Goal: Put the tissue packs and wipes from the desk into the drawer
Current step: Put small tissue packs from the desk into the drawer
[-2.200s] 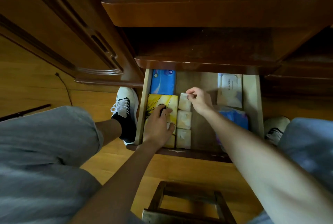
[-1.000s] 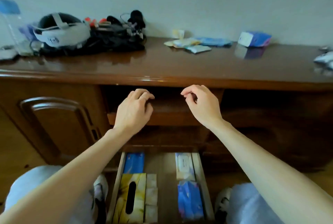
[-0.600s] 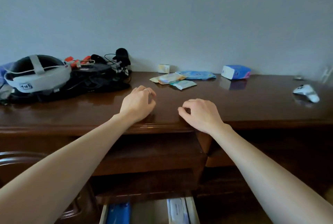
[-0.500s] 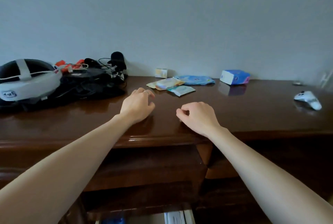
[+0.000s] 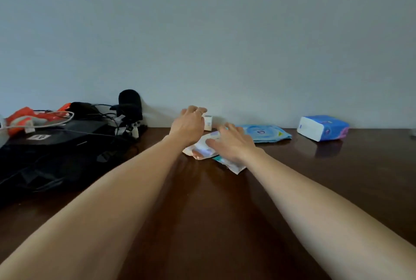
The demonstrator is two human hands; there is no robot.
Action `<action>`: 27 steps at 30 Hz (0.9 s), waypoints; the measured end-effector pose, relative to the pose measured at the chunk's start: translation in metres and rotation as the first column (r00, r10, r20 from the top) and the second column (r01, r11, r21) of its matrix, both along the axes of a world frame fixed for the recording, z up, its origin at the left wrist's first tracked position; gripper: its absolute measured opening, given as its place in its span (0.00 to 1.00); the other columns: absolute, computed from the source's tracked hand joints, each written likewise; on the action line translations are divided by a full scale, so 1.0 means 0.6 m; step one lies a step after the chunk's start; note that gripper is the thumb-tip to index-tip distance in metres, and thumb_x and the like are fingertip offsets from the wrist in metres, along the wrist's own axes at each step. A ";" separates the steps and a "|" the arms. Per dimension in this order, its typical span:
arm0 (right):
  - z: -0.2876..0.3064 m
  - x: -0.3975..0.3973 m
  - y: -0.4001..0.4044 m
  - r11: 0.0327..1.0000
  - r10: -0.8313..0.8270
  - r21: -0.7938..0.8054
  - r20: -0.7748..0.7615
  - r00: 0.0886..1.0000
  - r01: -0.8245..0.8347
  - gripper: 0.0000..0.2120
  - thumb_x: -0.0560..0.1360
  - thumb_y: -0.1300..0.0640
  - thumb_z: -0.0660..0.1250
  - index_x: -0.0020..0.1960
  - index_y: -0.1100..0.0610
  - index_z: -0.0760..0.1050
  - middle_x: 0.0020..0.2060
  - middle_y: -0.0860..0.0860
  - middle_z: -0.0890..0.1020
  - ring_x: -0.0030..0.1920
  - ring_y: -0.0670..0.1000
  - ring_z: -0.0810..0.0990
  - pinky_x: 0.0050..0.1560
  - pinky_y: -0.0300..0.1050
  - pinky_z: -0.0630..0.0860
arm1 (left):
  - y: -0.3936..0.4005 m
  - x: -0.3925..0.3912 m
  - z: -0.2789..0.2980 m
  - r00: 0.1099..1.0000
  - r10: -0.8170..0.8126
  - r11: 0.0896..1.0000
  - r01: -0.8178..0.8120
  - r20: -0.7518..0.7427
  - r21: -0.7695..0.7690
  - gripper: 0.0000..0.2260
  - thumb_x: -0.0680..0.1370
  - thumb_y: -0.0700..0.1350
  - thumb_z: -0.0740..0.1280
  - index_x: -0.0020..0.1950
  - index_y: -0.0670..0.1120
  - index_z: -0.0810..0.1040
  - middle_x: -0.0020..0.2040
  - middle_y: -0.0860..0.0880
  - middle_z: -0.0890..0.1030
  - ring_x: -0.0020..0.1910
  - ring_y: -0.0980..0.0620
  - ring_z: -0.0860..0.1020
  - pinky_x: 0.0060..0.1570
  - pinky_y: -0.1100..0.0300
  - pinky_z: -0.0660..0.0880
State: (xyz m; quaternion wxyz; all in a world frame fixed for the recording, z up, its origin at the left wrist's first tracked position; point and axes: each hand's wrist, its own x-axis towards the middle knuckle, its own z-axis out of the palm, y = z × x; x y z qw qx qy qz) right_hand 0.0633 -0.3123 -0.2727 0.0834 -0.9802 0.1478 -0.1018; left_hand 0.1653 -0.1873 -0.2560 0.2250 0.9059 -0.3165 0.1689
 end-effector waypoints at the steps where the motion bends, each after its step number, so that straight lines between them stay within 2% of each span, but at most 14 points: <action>1: -0.007 0.020 -0.007 1.000 0.017 -0.018 -0.064 0.998 -0.018 0.32 0.77 0.33 0.54 0.79 0.42 0.58 0.79 0.53 0.61 0.78 0.59 0.57 0.70 0.64 0.63 | -0.020 0.025 0.000 1.000 -0.012 1.000 0.012 -0.011 0.016 0.21 0.84 0.44 0.53 0.78 0.50 0.65 0.76 0.46 0.66 0.73 0.42 0.64 0.68 0.44 0.68; 3: -0.039 0.043 -0.023 0.994 0.053 -0.083 -0.161 0.986 -0.067 0.35 0.77 0.28 0.46 0.80 0.40 0.51 0.81 0.52 0.56 0.80 0.59 0.54 0.73 0.68 0.57 | -0.060 0.065 -0.023 0.998 -0.034 0.997 0.037 -0.047 0.069 0.23 0.84 0.42 0.55 0.80 0.49 0.61 0.78 0.47 0.63 0.75 0.42 0.61 0.70 0.43 0.66; 5: -0.061 0.052 -0.038 0.992 0.062 -0.094 -0.167 0.984 -0.078 0.41 0.72 0.23 0.39 0.80 0.39 0.50 0.81 0.52 0.57 0.79 0.58 0.56 0.74 0.68 0.55 | -0.090 0.093 -0.064 0.998 -0.034 0.991 0.041 -0.058 0.124 0.24 0.83 0.42 0.56 0.80 0.48 0.59 0.79 0.47 0.61 0.77 0.43 0.57 0.71 0.43 0.64; 7: -0.061 0.056 -0.039 0.996 0.063 -0.054 -0.154 0.986 -0.072 0.49 0.64 0.17 0.38 0.80 0.38 0.52 0.80 0.52 0.59 0.79 0.59 0.58 0.74 0.66 0.55 | -0.101 0.116 -0.087 1.000 0.009 0.989 -0.007 -0.008 0.145 0.23 0.82 0.43 0.57 0.78 0.47 0.62 0.76 0.44 0.63 0.76 0.42 0.57 0.70 0.43 0.63; 10: -0.043 0.055 -0.024 0.995 0.075 -0.050 -0.154 0.985 -0.084 0.56 0.58 0.12 0.41 0.79 0.40 0.57 0.78 0.53 0.63 0.78 0.59 0.60 0.75 0.65 0.55 | -0.084 0.119 -0.077 0.981 0.112 0.955 -0.151 0.158 0.255 0.18 0.79 0.45 0.62 0.70 0.47 0.72 0.68 0.42 0.68 0.68 0.40 0.63 0.64 0.47 0.65; 12: -0.030 0.048 -0.019 0.987 0.089 -0.119 -0.187 0.978 -0.112 0.52 0.62 0.15 0.45 0.79 0.43 0.59 0.77 0.54 0.67 0.76 0.57 0.64 0.76 0.63 0.53 | -0.068 0.104 -0.071 0.972 0.102 0.937 -0.165 0.212 0.307 0.16 0.79 0.44 0.63 0.67 0.46 0.74 0.65 0.43 0.68 0.65 0.41 0.65 0.61 0.48 0.68; 15: -0.008 0.021 0.009 0.970 0.149 -0.154 -0.235 0.961 -0.188 0.42 0.68 0.23 0.53 0.75 0.44 0.62 0.71 0.54 0.74 0.71 0.56 0.71 0.76 0.61 0.51 | -0.008 0.059 -0.074 0.981 0.064 0.946 -0.118 0.182 0.303 0.15 0.79 0.43 0.65 0.66 0.45 0.74 0.64 0.44 0.68 0.65 0.43 0.65 0.56 0.48 0.73; 20: 0.001 -0.095 0.138 0.938 0.327 -0.020 -0.288 0.900 -0.347 0.43 0.67 0.26 0.59 0.77 0.44 0.59 0.73 0.49 0.72 0.74 0.53 0.68 0.76 0.63 0.43 | 0.153 -0.083 -0.071 0.993 0.107 0.971 -0.114 0.043 0.209 0.16 0.81 0.46 0.63 0.68 0.46 0.72 0.64 0.46 0.72 0.66 0.45 0.68 0.54 0.49 0.74; 22: -0.002 -0.157 0.184 0.921 0.385 0.044 -0.270 0.882 -0.388 0.44 0.65 0.26 0.60 0.77 0.42 0.57 0.72 0.47 0.73 0.73 0.53 0.69 0.76 0.63 0.46 | 0.213 -0.157 -0.075 0.989 0.148 0.970 -0.151 0.027 0.192 0.16 0.82 0.46 0.63 0.70 0.46 0.71 0.65 0.46 0.72 0.66 0.44 0.67 0.52 0.50 0.74; 24: -0.009 -0.225 0.225 0.908 0.417 0.055 -0.226 0.880 -0.415 0.47 0.63 0.24 0.59 0.77 0.42 0.57 0.73 0.47 0.72 0.73 0.54 0.69 0.73 0.61 0.56 | 0.261 -0.234 -0.076 0.985 0.174 0.970 -0.174 0.014 0.168 0.17 0.82 0.47 0.62 0.71 0.45 0.71 0.65 0.45 0.71 0.66 0.43 0.67 0.51 0.50 0.74; 26: -0.022 -0.296 0.261 0.909 0.416 0.029 -0.116 0.902 -0.416 0.47 0.61 0.23 0.59 0.75 0.44 0.63 0.69 0.50 0.73 0.69 0.56 0.70 0.63 0.57 0.67 | 0.294 -0.312 -0.079 0.982 0.187 0.972 -0.188 0.022 0.139 0.17 0.82 0.47 0.61 0.70 0.44 0.71 0.65 0.44 0.71 0.66 0.43 0.67 0.54 0.49 0.75; 27: -0.030 -0.333 0.276 0.913 0.409 0.022 -0.054 0.911 -0.408 0.47 0.60 0.22 0.59 0.73 0.46 0.66 0.66 0.51 0.74 0.66 0.57 0.70 0.59 0.56 0.69 | 0.306 -0.352 -0.083 0.980 0.193 0.972 -0.196 0.040 0.128 0.17 0.82 0.46 0.61 0.70 0.43 0.71 0.65 0.43 0.71 0.65 0.42 0.67 0.54 0.49 0.75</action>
